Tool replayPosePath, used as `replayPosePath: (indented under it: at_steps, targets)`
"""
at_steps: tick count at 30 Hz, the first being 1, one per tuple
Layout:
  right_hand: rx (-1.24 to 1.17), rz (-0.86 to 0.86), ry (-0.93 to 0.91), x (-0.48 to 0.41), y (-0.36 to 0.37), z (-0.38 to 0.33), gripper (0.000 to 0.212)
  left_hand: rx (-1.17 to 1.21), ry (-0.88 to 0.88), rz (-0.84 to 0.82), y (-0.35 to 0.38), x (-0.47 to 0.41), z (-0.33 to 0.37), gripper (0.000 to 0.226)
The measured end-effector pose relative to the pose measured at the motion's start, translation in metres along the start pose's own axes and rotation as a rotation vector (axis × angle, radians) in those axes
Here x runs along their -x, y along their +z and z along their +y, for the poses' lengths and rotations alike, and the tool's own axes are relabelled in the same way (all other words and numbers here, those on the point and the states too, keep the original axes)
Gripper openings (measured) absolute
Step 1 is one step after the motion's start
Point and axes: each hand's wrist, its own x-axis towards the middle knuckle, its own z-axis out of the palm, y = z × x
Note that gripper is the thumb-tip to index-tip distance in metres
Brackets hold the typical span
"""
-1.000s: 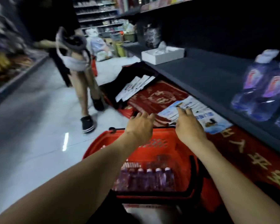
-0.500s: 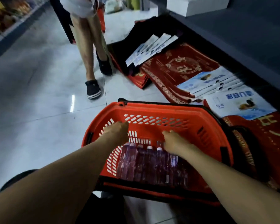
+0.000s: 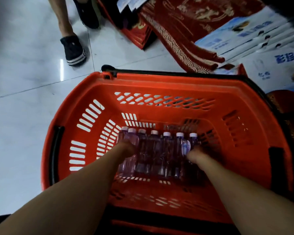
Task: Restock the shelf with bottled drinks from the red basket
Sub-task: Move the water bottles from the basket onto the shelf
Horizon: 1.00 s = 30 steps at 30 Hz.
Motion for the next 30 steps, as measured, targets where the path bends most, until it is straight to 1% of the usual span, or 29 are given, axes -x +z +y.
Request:
replayPosePath:
  at_steps: [1, 2, 3, 4, 5, 6, 7, 8, 10, 11, 13, 14, 16, 17, 18, 21, 23, 25, 26, 28, 30]
  targets:
    - [-0.023, 0.011, 0.046, 0.009, -0.001, -0.003, 0.045, 0.014, 0.0, -0.007, 0.004, -0.006, -0.002, 0.026]
    - [-0.059, 0.017, 0.069, 0.025, -0.004, -0.011, 0.044, 0.02, -0.002, 0.003, 0.006, -0.01, -0.004, 0.022]
    - [-0.087, 0.013, 0.101, 0.028, -0.004, -0.01, 0.052, 0.014, -0.009, 0.004, 0.008, -0.016, -0.005, 0.029]
    - [-0.14, 0.012, 0.129, 0.033, -0.005, -0.01, 0.063, 0.024, -0.007, 0.012, 0.012, -0.021, -0.008, 0.045]
    - [-0.197, 0.0, 0.154, 0.037, -0.007, -0.009, 0.069, 0.008, -0.001, 0.039, 0.016, -0.022, -0.009, 0.063]
    - [-0.25, -0.023, 0.171, 0.039, -0.009, -0.009, 0.068, -0.019, 0.012, 0.086, 0.02, -0.021, -0.01, 0.08]
    - [-0.276, -0.031, 0.185, 0.04, -0.011, -0.009, 0.062, -0.047, 0.017, 0.146, 0.023, -0.02, -0.011, 0.095]
    - [-0.29, -0.015, 0.183, 0.04, -0.013, -0.008, 0.056, -0.081, 0.035, 0.202, 0.026, -0.02, -0.013, 0.103]
    - [-0.322, 0.057, 0.178, 0.039, -0.014, -0.005, 0.053, -0.069, 0.043, 0.256, 0.026, -0.021, -0.017, 0.098]
    - [-0.338, 0.077, 0.18, 0.037, -0.013, -0.004, 0.054, -0.026, 0.027, 0.253, 0.024, -0.024, -0.018, 0.094]
    - [-0.375, 0.062, 0.174, 0.037, -0.015, -0.001, 0.053, 0.109, -0.027, 0.213, 0.017, -0.028, -0.018, 0.077]
    - [-0.411, 0.034, 0.165, 0.041, -0.017, -0.001, 0.05, 0.207, -0.038, 0.159, 0.015, -0.031, -0.02, 0.064]
    - [-0.486, -0.01, 0.139, 0.044, -0.024, 0.0, 0.04, 0.47, -0.026, 0.001, 0.014, -0.033, -0.023, 0.036]
    - [-0.527, -0.024, 0.118, 0.047, -0.028, -0.004, 0.033, 0.586, -0.026, -0.091, 0.013, -0.031, -0.022, 0.026]
    - [-0.558, -0.049, 0.082, 0.051, -0.033, -0.009, 0.031, 0.663, -0.016, -0.164, 0.013, -0.031, -0.021, 0.021]
    - [-0.561, -0.219, 0.016, 0.067, -0.039, -0.03, 0.026, 0.764, 0.102, -0.32, 0.015, -0.024, -0.006, 0.018]
    - [-0.63, -0.321, 0.002, 0.082, -0.042, -0.044, 0.025, 0.812, 0.178, -0.363, 0.012, -0.012, 0.006, 0.022]
    - [-0.703, -0.341, -0.04, 0.095, -0.05, -0.055, 0.029, 0.824, 0.255, -0.428, 0.007, 0.004, 0.014, 0.043]
    - [-0.711, -0.362, -0.08, 0.103, -0.057, -0.06, 0.03, 0.81, 0.286, -0.454, 0.003, 0.015, 0.018, 0.05]
    - [-0.713, -0.412, -0.177, 0.117, -0.073, -0.068, 0.027, 0.78, 0.338, -0.468, -0.006, 0.032, 0.022, 0.046]
    - [-0.733, -0.394, -0.222, 0.138, -0.091, -0.072, 0.016, 0.741, 0.402, -0.443, -0.015, 0.051, 0.028, 0.041]
